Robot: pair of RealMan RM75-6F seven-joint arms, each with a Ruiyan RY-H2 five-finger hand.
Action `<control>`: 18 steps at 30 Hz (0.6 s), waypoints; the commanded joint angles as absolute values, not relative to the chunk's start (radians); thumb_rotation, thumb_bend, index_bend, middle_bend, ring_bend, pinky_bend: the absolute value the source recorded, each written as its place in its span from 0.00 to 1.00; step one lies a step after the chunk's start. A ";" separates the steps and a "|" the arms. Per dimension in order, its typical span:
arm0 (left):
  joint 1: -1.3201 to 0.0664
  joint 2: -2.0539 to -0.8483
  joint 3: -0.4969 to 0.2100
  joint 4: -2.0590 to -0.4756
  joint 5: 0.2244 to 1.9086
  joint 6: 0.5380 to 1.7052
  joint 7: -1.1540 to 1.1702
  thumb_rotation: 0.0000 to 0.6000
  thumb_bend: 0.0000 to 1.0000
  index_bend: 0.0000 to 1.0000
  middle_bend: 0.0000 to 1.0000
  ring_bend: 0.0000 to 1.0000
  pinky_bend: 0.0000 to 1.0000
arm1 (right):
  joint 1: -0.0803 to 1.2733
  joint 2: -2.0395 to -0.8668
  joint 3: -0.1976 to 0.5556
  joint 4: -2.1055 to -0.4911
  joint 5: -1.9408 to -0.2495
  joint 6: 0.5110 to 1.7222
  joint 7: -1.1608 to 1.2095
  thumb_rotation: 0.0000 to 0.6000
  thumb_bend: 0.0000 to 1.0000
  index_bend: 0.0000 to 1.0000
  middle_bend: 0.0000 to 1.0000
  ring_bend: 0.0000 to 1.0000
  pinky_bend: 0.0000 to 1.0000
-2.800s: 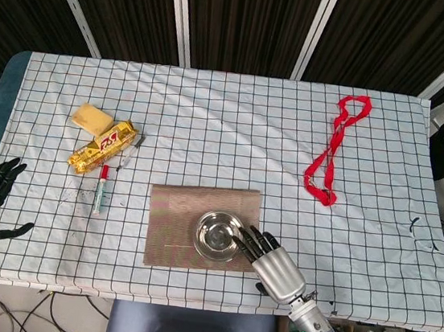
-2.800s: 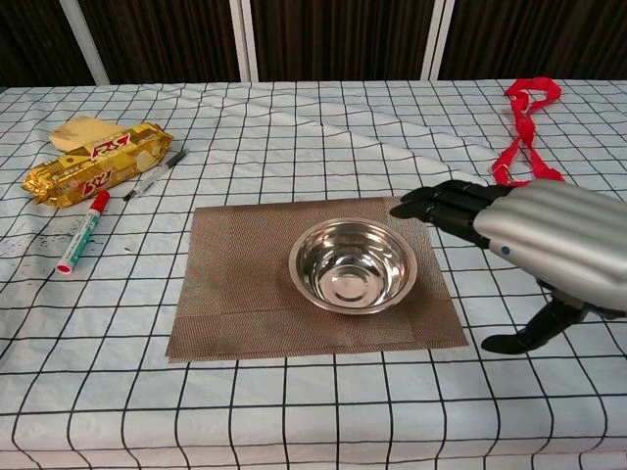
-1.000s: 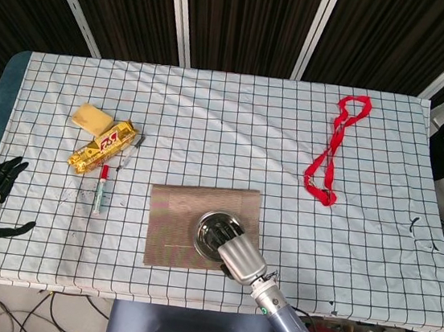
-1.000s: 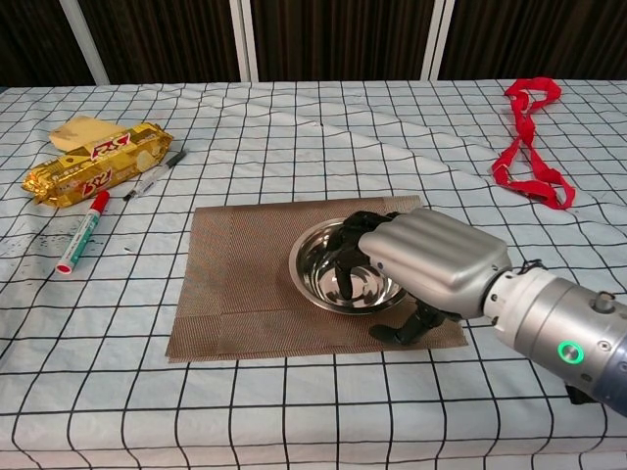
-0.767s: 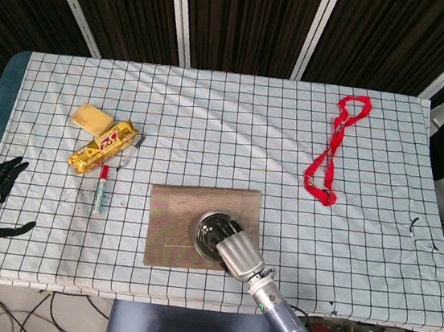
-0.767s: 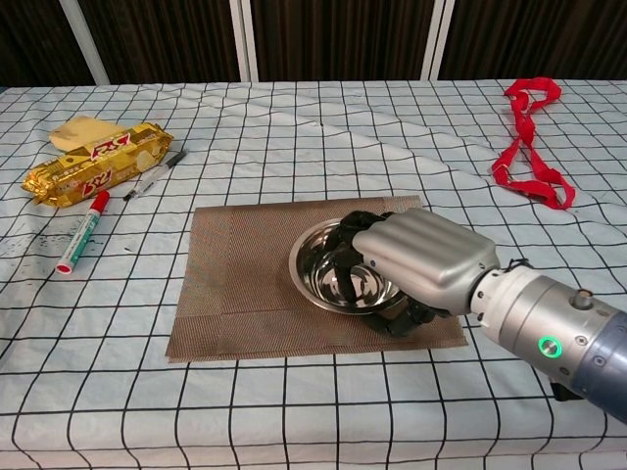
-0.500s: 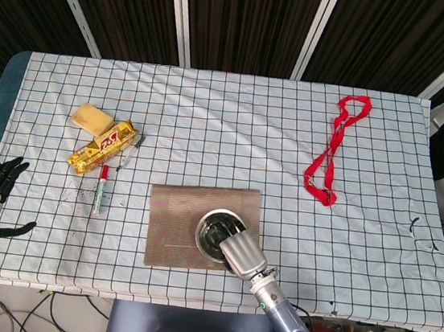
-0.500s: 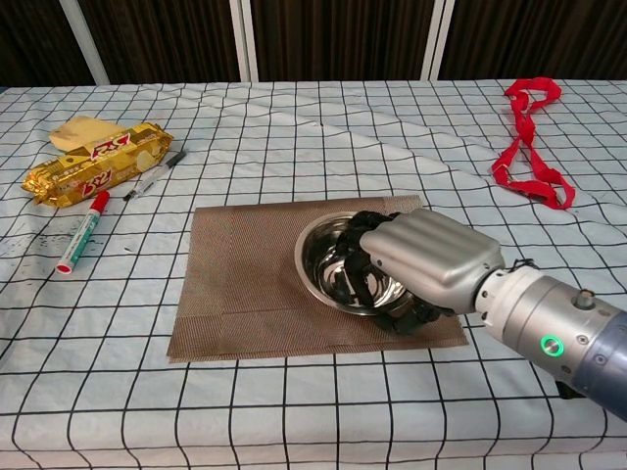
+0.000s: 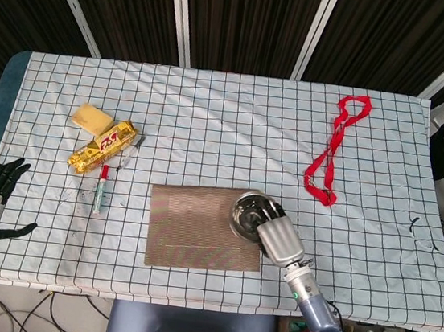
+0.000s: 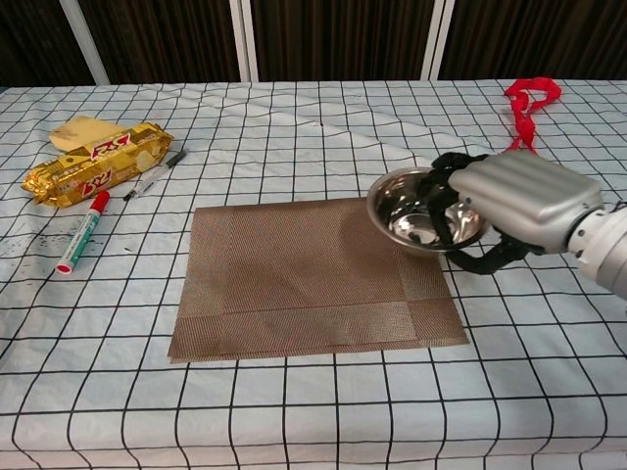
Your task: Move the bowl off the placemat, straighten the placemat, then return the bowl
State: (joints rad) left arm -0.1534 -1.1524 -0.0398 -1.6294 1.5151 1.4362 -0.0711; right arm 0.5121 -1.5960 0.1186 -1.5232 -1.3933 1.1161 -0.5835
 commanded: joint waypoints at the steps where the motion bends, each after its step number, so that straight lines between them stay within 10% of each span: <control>1: -0.153 -1.154 -0.038 -1.629 1.518 1.436 -0.066 1.00 0.02 0.00 0.00 0.00 0.00 | 0.485 -1.541 0.116 -1.525 -1.377 1.141 -0.562 1.00 0.42 0.68 0.19 0.07 0.19; 11: -0.149 -1.161 -0.030 -1.630 1.531 1.446 -0.058 1.00 0.02 0.00 0.00 0.00 0.00 | 0.433 -1.472 0.081 -1.505 -1.340 1.160 -0.538 1.00 0.29 0.64 0.15 0.06 0.19; 18: -0.146 -1.161 -0.027 -1.630 1.535 1.451 -0.055 1.00 0.02 0.00 0.00 0.00 0.00 | 0.416 -1.460 0.057 -1.514 -1.350 1.185 -0.585 1.00 0.15 0.27 0.07 0.03 0.19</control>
State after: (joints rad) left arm -0.1457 -1.1615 -0.0275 -1.6303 1.5349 1.4509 -0.0555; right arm 0.4197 -1.4617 0.0617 -1.5111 -1.3448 1.1791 -0.5789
